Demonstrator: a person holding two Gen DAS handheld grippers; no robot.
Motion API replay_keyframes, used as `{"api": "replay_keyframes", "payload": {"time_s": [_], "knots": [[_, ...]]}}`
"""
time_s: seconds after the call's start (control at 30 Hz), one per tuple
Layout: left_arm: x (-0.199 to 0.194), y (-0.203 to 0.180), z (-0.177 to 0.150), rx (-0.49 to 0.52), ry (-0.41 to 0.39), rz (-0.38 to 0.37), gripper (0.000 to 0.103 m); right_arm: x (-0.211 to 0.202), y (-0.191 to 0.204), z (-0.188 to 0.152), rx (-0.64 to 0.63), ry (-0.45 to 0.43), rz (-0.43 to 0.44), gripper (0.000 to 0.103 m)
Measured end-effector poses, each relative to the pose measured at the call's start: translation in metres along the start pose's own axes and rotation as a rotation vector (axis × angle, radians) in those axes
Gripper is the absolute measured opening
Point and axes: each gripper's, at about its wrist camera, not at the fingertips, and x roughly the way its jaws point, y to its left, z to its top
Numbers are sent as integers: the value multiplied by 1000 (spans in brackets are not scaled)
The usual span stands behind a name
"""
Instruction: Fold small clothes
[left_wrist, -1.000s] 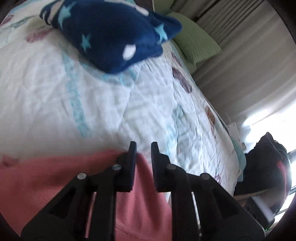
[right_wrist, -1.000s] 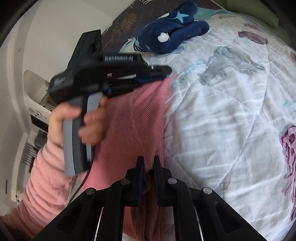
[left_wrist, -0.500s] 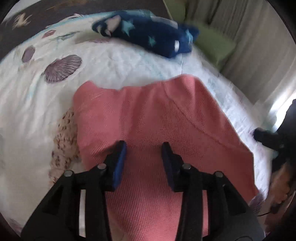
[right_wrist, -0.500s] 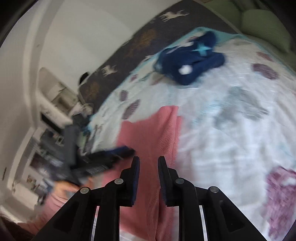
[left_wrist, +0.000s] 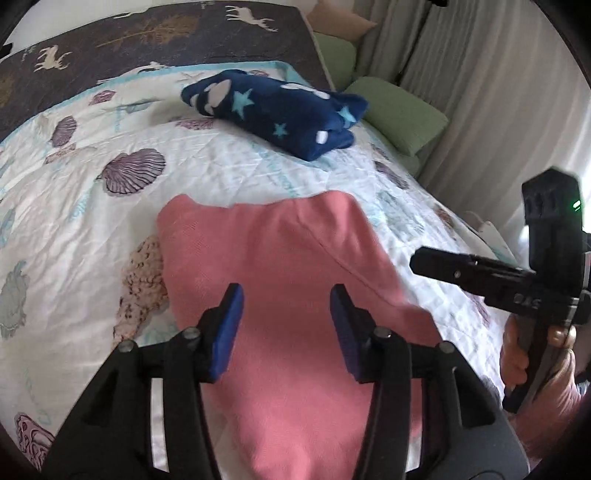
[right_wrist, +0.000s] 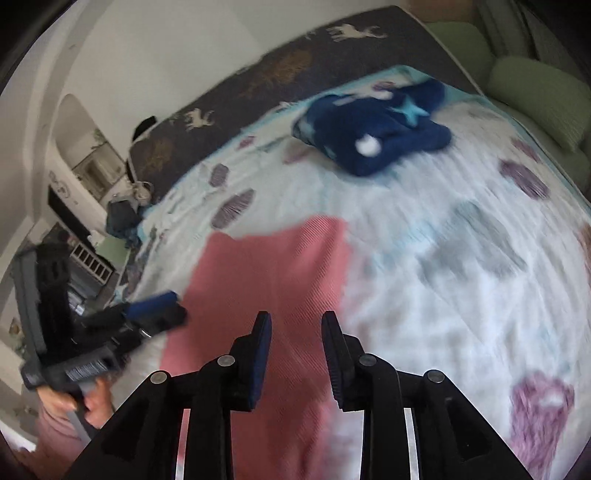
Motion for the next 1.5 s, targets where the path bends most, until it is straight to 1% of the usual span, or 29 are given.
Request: {"api": "replay_keyframes", "payload": {"time_s": [0.07,0.13,0.17,0.23,0.27,0.3,0.33,0.4,0.47,0.53,0.63,0.7,0.73,0.77,0.8,0.83,0.87,0.9,1.0,1.1,1.2,1.23,1.27,1.3,1.33,1.37,1.4,1.47,1.5], "knots": [[9,5,7,-2,-3,13,51,19,9,16,-24,17,36,29],[22,17,14,-23,19,50,51,39,14,25,-29,50,17,27],[33,29,18,-56,43,61,51,50,11,30,-32,72,-19,27],[48,51,22,-116,83,74,51,70,-2,38,-33,107,-139,25],[58,66,22,-152,109,100,51,80,-17,40,-23,120,-185,19],[62,74,21,-172,117,115,52,87,-28,41,-1,132,-186,26],[67,84,20,-205,125,102,59,92,-41,42,47,138,-135,27],[67,93,18,-251,119,68,64,89,-55,41,103,125,-57,27],[65,96,18,-266,116,53,64,83,-51,42,78,123,-64,27],[51,91,21,-264,74,73,64,70,-44,46,65,107,-83,28],[29,79,28,-243,-25,60,64,47,-31,53,45,50,4,28],[31,74,33,-209,-38,52,64,48,-16,56,11,62,37,28],[42,72,34,-177,-5,100,64,54,-9,55,-13,79,14,28],[57,74,33,-140,43,182,64,61,-6,53,-39,102,-22,28],[69,78,28,-134,91,234,64,73,-6,48,-69,137,-79,28],[70,83,22,-170,100,203,64,83,-11,42,-74,170,-139,27],[59,90,13,-261,69,131,64,85,-18,38,-50,175,-164,28],[46,93,5,-315,49,82,64,70,-27,31,18,146,-134,29],[14,88,-15,-321,26,20,64,28,-40,13,125,108,-18,30],[-12,67,-35,-278,21,-44,64,-4,-29,-7,115,87,67,27],[-22,41,-51,-221,32,-148,64,-15,3,-26,48,112,206,27],[-22,35,-57,-198,47,-144,64,-13,9,-32,31,129,221,27],[-18,30,-64,-174,67,-101,64,-7,13,-42,2,163,187,26],[-10,28,-74,-148,108,-16,64,-1,12,-53,-21,195,110,24],[-2,30,-88,-141,147,40,64,6,7,-62,-26,222,45,15],[-8,32,-97,-145,96,22,64,10,-3,-72,-7,221,26,0],[-14,33,-103,-147,68,15,64,2,-18,-80,75,173,99,0],[-24,34,-112,-138,67,9,64,-6,-34,-88,185,167,164,0],[-29,33,-115,-133,70,11,64,-11,-36,-90,199,164,174,0]]}}
